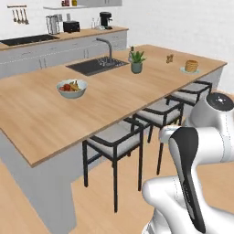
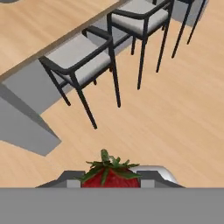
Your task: Take the strawberry from the fridge and place it on top of the pancake, located on the dining counter.
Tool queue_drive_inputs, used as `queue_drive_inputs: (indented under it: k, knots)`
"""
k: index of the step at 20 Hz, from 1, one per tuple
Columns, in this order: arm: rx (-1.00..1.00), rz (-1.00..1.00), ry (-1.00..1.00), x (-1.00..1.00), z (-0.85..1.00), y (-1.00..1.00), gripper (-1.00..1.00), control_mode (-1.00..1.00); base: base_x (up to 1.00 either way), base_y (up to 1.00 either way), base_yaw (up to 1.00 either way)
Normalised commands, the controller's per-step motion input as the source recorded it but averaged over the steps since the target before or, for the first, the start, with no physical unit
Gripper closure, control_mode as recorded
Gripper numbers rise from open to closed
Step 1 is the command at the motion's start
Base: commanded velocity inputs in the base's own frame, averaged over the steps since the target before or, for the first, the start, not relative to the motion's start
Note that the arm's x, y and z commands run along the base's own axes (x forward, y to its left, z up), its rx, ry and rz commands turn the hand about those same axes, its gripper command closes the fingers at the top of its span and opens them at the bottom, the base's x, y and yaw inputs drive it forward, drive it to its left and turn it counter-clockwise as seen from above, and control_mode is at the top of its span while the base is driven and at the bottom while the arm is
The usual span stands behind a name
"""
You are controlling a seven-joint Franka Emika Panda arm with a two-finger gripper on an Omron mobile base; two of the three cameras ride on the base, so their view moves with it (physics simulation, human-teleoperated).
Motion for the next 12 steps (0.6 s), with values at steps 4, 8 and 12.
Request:
queue_drive_inputs:
  k: [4,8,12]
  knots:
    - [0.0,0.0,0.0,0.0,0.0,0.0,1.0,1.0,0.0,-1.0,0.54]
    - [0.0,0.0,0.0,0.0,0.0,0.0,1.0,1.0,0.0,-1.0,0.54]
    - [0.0,0.0,0.0,0.0,0.0,0.0,1.0,1.0,0.0,-1.0,0.49]
